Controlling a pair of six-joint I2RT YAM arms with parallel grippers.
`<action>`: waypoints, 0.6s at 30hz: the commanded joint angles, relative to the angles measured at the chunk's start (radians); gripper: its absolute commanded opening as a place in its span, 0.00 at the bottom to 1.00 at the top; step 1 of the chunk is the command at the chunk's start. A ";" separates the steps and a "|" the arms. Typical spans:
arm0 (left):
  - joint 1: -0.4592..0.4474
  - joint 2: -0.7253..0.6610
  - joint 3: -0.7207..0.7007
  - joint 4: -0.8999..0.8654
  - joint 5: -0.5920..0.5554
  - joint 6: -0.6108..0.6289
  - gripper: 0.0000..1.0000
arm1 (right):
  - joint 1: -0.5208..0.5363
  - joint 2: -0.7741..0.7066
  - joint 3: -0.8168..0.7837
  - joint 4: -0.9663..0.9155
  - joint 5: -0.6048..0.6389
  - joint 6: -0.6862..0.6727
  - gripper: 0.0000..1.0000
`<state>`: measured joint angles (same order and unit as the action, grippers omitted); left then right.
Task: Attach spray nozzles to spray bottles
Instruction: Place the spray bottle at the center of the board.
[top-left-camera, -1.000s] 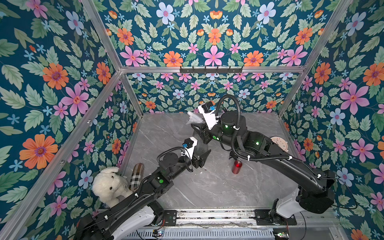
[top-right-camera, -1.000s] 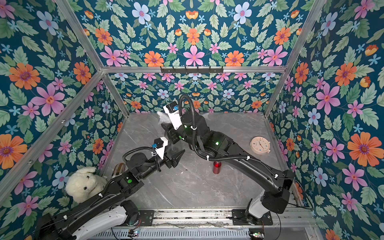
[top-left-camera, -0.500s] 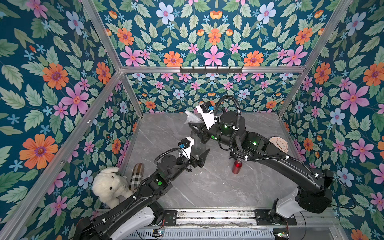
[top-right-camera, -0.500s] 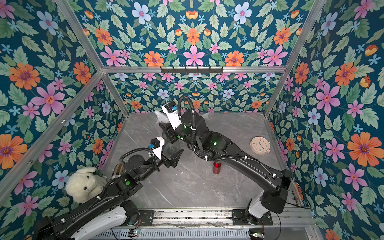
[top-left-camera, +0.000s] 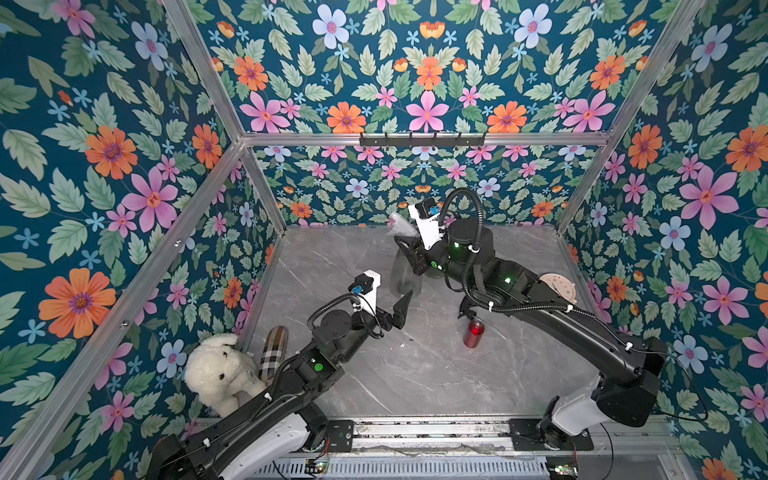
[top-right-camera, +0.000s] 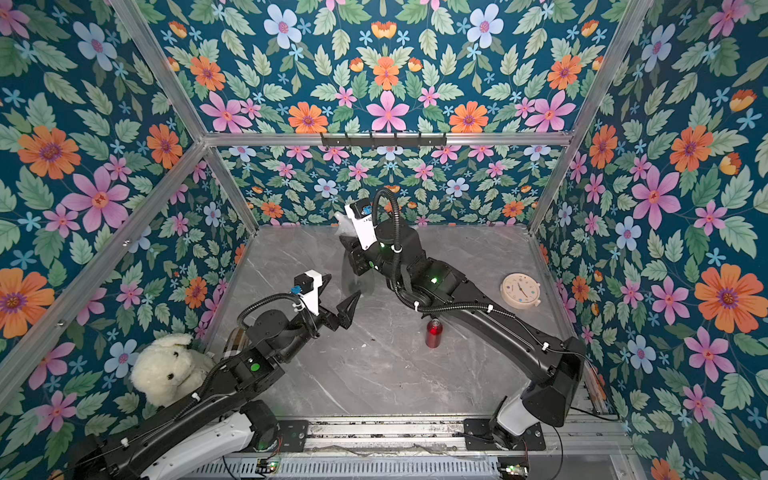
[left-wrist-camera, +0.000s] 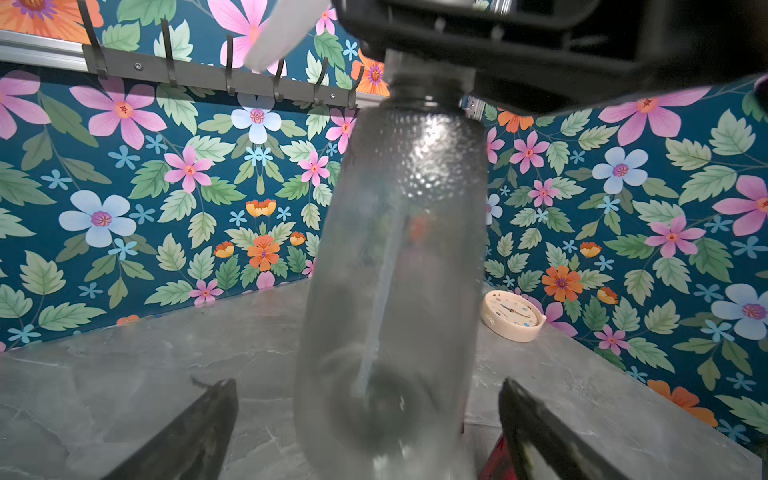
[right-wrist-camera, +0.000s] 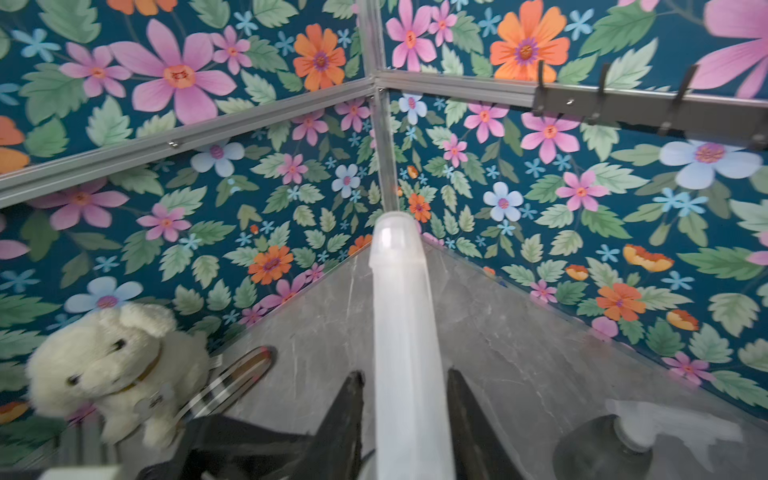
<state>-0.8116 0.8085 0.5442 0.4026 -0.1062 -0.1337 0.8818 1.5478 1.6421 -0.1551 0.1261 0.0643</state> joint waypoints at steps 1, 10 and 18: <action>0.002 -0.024 -0.007 -0.012 -0.018 -0.023 1.00 | -0.019 0.022 -0.029 0.142 0.038 -0.037 0.10; 0.000 -0.193 0.006 -0.131 -0.062 -0.029 1.00 | -0.046 0.213 -0.114 0.486 0.125 -0.101 0.10; 0.001 -0.263 0.034 -0.212 -0.098 -0.029 1.00 | -0.049 0.500 -0.040 0.757 0.272 -0.228 0.10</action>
<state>-0.8116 0.5579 0.5694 0.2184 -0.1825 -0.1570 0.8337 1.9961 1.5711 0.4168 0.3248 -0.0910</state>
